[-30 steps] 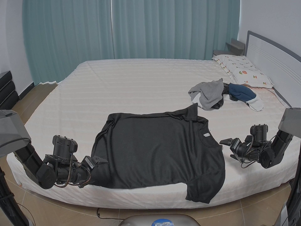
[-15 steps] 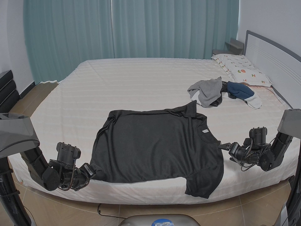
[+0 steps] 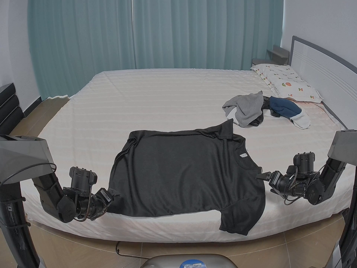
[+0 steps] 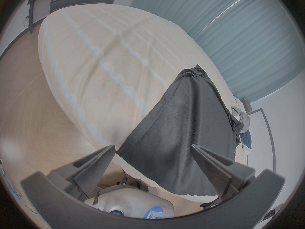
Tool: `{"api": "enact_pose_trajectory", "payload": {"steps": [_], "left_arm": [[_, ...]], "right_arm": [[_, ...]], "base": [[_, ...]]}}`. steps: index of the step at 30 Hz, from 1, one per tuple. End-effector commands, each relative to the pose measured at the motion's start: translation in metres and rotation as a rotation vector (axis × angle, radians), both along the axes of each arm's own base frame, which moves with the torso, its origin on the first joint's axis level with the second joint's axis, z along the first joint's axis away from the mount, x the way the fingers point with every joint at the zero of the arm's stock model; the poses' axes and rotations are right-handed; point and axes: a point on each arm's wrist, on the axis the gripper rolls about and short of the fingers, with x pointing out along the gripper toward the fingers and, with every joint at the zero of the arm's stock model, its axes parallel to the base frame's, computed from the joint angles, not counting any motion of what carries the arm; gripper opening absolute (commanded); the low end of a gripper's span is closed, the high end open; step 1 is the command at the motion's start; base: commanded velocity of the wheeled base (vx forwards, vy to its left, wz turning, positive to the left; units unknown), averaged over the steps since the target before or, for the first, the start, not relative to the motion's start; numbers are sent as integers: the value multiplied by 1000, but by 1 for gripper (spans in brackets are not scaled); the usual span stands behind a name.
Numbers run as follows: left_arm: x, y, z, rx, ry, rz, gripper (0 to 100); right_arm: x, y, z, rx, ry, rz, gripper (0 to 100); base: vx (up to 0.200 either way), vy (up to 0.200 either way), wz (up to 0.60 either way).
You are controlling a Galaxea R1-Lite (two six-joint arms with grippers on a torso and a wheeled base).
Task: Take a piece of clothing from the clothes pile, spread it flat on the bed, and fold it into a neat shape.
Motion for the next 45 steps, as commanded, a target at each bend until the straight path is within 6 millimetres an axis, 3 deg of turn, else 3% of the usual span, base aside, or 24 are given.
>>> {"api": "enact_pose_trajectory", "payload": {"steps": [1, 4, 5, 16, 24, 35, 36, 45], "left_arm": [[5, -1, -7, 12, 8, -5, 100], [8, -2, -6, 11, 2, -5, 100], [8, -2, -6, 11, 2, -5, 0], [2, 2, -8, 45, 15, 27, 0], [-3, 4, -6, 47, 21, 28, 0], [-3, 4, -7, 46, 21, 26, 0], [-3, 4, -7, 46, 21, 28, 0], [-4, 13, -5, 58, 21, 43, 0]], "right_arm": [[-2, 1, 1, -11, -4, 13, 100], [-4, 1, 0, -24, -2, 23, 100], [-5, 1, -1, -29, 1, 27, 100], [-26, 4, -16, -152, 46, 162, 100], [-22, 17, -27, -147, 62, 199, 100], [-12, 20, -38, -136, 36, 184, 100], [-13, 20, -38, -138, 32, 182, 0], [-32, 16, -27, -168, 73, 180, 0]], "base": [[0, 0, 0], [0, 0, 0], [0, 0, 0], [0, 0, 0], [0, 0, 0], [0, 0, 0], [0, 0, 0], [0, 0, 0]]}}
